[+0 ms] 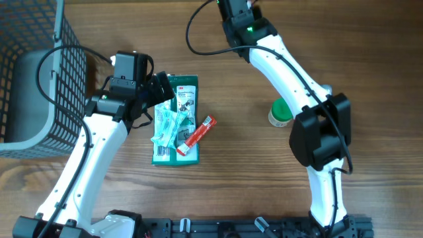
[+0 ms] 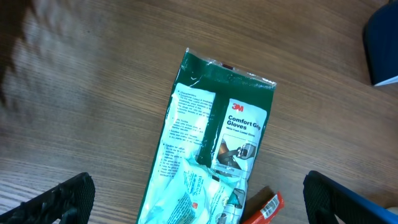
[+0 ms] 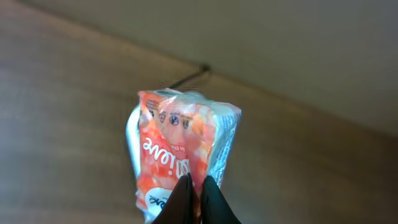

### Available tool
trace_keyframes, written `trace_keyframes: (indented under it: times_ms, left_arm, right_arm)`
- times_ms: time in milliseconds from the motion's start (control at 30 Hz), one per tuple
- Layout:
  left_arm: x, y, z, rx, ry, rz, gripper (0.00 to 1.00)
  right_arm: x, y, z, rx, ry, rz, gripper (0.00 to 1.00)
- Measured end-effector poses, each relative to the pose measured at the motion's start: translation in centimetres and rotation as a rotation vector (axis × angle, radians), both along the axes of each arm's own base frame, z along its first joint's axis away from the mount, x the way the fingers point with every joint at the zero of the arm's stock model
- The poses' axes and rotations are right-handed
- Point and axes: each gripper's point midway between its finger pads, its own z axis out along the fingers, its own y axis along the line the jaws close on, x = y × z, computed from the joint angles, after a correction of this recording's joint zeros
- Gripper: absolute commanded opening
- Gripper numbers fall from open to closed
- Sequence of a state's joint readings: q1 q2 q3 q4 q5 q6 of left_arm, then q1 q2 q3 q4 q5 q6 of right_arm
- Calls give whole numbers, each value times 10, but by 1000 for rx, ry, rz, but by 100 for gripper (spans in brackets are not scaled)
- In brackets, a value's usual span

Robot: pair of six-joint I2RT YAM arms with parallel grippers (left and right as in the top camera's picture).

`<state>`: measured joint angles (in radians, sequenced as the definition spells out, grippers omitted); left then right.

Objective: Scan the item barcode
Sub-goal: 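Carry the tissue pack up toward the white scanner, then lower the tissue pack onto the table beside the jar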

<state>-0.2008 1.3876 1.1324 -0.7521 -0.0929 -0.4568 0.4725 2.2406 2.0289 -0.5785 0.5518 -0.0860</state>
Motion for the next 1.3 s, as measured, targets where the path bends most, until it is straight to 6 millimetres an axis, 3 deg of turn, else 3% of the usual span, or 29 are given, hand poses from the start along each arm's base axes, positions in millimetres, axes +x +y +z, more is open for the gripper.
trace_keyframes:
  times_ms: [100, 300, 500, 633, 767, 867, 933, 1000, 1100, 1300]
  left_arm:
    - [0, 0, 0, 0, 0, 0, 100]
    - [0, 0, 0, 0, 0, 0, 100]
    - [0, 0, 0, 0, 0, 0, 100]
    - [0, 0, 0, 0, 0, 0, 100]
    - [0, 0, 0, 0, 0, 0, 100]
    - [0, 0, 0, 0, 0, 0, 100]
    - [0, 0, 0, 0, 2, 0, 100]
    - [0, 0, 0, 0, 0, 0, 100]
    - [0, 0, 0, 0, 1, 0, 100]
    - [0, 0, 0, 0, 1, 0, 100]
  right_arm:
    - [15, -5, -9, -111, -41, -1, 4]
    - [27, -16, -55, -299, 7, 16, 4]
    - [28, -22, -57, -376, 25, 32, 4]
    - [18, -31, -62, -408, 72, 4, 4]
    - [-15, -43, -45, -378, 177, -11, 4]
    - [-48, -45, -9, -265, 230, -4, 4]
    - [-92, -51, 26, -159, 303, -8, 4]
    - [-136, -62, 37, -103, 418, -45, 4]
    - [-188, -71, 17, -60, 635, -121, 4]
    - [-237, -79, -28, -39, 858, -254, 5]
